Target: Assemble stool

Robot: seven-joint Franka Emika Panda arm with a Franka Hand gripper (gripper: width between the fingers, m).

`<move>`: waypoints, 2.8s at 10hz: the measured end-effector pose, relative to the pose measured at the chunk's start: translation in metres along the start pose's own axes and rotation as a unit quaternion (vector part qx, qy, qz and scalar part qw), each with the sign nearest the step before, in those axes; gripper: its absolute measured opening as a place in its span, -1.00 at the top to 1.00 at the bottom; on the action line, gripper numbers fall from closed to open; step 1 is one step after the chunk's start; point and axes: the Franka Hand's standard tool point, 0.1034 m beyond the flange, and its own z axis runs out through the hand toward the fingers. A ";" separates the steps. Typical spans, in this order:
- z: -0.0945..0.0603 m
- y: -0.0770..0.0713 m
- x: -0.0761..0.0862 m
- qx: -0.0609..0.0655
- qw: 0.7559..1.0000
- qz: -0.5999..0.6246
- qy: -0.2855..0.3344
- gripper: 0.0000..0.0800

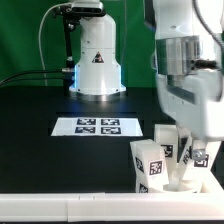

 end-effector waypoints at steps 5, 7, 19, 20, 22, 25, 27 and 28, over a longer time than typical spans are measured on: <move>0.000 -0.002 -0.001 0.007 0.997 0.082 -0.006 -0.41; -0.015 -0.009 -0.009 -0.005 0.999 -0.045 -0.018 -0.59; -0.026 -0.011 -0.014 -0.007 0.701 -0.713 0.000 -0.62; -0.026 -0.011 -0.013 -0.010 0.661 -0.750 0.005 -0.62; -0.025 -0.011 -0.016 -0.030 0.488 -0.872 0.020 -0.62; -0.025 -0.013 -0.011 -0.041 0.413 -0.909 0.024 -0.62; -0.012 -0.011 -0.019 -0.084 0.310 -0.947 0.017 -0.62; -0.005 -0.013 -0.018 -0.094 0.271 -0.958 0.005 -0.62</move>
Offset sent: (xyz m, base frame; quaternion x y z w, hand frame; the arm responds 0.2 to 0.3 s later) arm 0.0000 0.0000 0.0000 0.0000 0.0000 -0.0650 0.9979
